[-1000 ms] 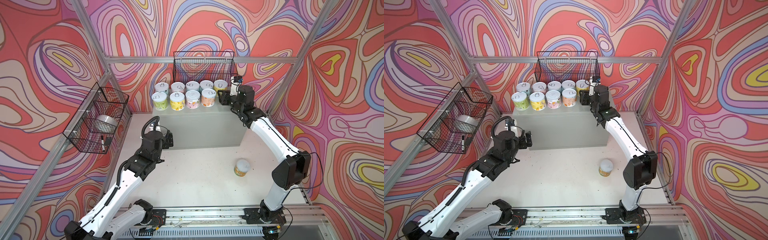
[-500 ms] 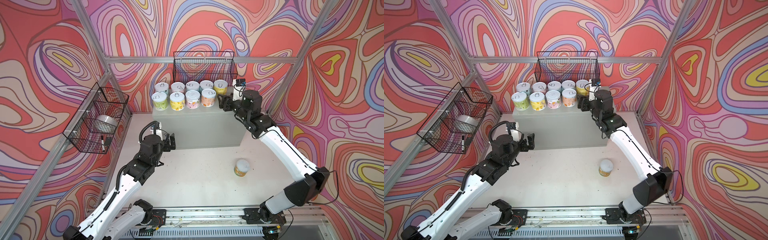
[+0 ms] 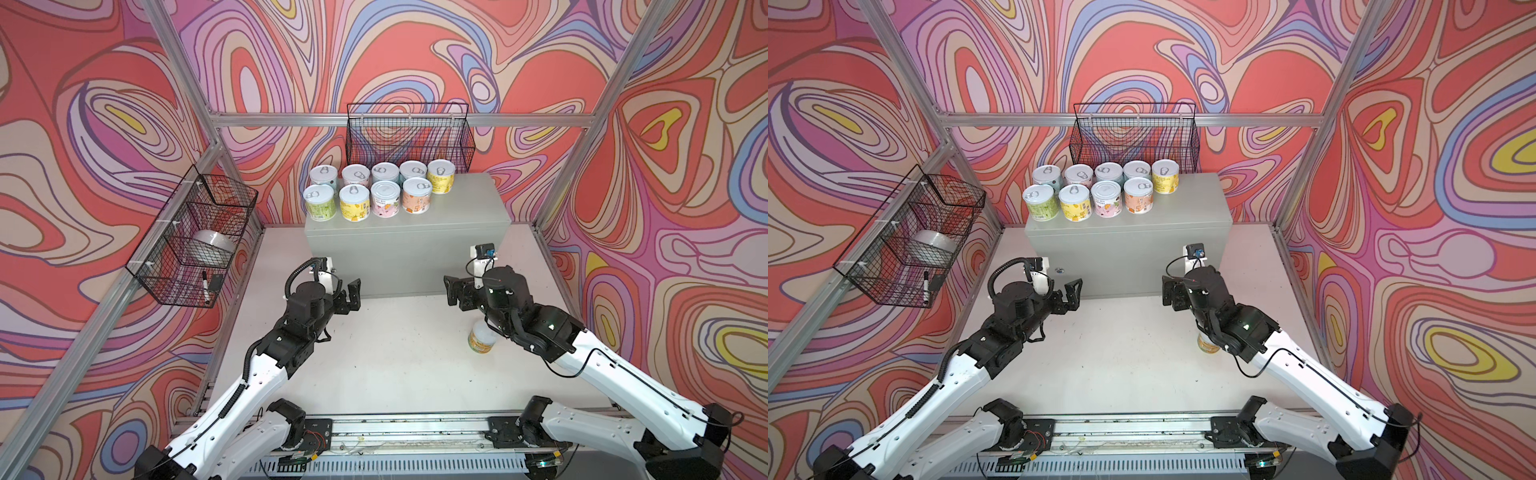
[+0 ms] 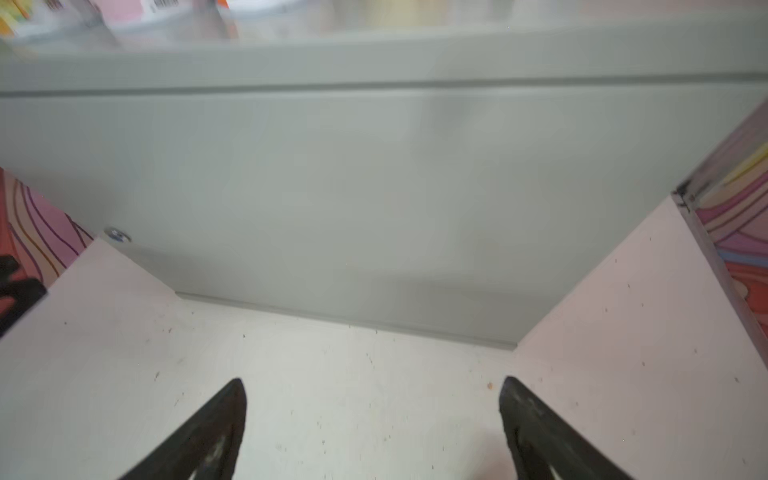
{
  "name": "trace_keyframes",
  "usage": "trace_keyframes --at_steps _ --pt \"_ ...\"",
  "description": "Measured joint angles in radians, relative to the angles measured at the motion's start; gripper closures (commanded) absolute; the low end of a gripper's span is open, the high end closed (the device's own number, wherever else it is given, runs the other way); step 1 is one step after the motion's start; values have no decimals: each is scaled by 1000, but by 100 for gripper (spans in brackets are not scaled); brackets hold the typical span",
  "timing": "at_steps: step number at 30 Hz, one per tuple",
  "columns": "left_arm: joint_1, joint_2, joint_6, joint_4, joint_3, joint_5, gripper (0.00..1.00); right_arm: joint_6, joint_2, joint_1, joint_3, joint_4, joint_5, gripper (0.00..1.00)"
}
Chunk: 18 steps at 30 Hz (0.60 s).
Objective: Place and organize the canned foods onto the counter
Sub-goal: 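Lower the right gripper down to the green-labelled can on the table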
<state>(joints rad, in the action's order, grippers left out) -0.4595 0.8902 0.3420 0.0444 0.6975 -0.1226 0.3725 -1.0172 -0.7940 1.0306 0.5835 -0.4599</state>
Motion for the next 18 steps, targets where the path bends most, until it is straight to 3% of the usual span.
trace_keyframes --at_steps 11,18 --pt "-42 0 4 -17 -3 8 0 484 55 -156 -93 375 -13 2" --pt "-54 18 7 -61 -39 6 0 736 30 -211 -155 510 -21 2"
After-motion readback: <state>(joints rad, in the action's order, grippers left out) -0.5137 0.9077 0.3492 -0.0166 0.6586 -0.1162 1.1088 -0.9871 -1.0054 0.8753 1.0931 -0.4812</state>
